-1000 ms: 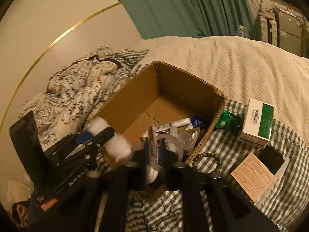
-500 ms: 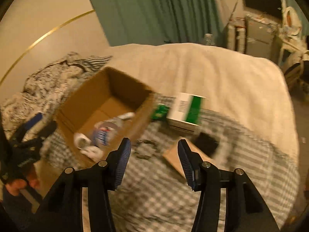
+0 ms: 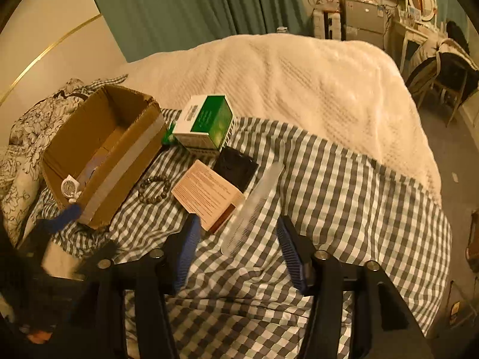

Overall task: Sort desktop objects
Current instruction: 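Move both tools back over the leaflet and comb on the sheet, then grasp the tan printed leaflet with left while right grasps the clear comb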

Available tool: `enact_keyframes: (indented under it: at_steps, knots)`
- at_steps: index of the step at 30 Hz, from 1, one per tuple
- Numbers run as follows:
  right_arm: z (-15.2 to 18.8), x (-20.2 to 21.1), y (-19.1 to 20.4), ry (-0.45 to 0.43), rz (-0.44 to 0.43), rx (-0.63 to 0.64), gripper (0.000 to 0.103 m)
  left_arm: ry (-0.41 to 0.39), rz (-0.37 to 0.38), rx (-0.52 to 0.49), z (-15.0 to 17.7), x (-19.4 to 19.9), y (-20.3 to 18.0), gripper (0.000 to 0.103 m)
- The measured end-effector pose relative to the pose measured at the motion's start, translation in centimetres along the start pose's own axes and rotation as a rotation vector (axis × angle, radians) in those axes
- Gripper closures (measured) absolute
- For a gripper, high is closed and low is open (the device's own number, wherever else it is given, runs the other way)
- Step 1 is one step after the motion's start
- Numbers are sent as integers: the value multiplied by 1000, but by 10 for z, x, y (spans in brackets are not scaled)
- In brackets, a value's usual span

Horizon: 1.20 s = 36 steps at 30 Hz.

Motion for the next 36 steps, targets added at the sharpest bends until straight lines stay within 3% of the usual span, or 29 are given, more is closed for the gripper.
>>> enact_keyframes:
  at_steps: [4,7,11,17,20,22,24,26,31,34,36]
  knots:
    - [5,-21,-2,29,7,34,30,80,-35,-21,2,-43,-1,2]
    - [7,-39,-9,40,54,51,28,130,-52,23,-2,-68,5,2]
    - [0,-51,-25,16,127,51,28,141,-39,170,-15,-94,12,2]
    - [-1,-60,-67,7,133,-112,27,126,-17,374,-33,-135,28,1]
    - [2,-67,-76,36,108,-156,27,189,-134,321,-29,-150,37,0]
    - [2,-71,-77,45,114,-160,27,251,-149,223,-22,-155,34,0]
    - [3,-73,-75,51,117,-149,27,282,-125,154,-15,-151,31,0]
    - [3,-74,-71,53,116,-137,27,300,-68,162,-7,-138,35,0]
    - [6,-74,-56,55,125,-72,27,317,44,288,11,-110,53,0]
    - [8,-75,-46,58,134,-42,27,403,35,398,36,-113,69,0]
    - [8,-75,-41,58,139,-30,27,378,44,449,44,-113,78,5]
Point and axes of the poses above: each gripper's, at about its wrist camera, not at the fingertips, and x roughly against the way its jaws point, y to its left, z to its underside, the point moved 4 cm from there along -x, roughly the way its jaws point, and after that the axes turned 15 degrees about z, right-handed, at the moved point
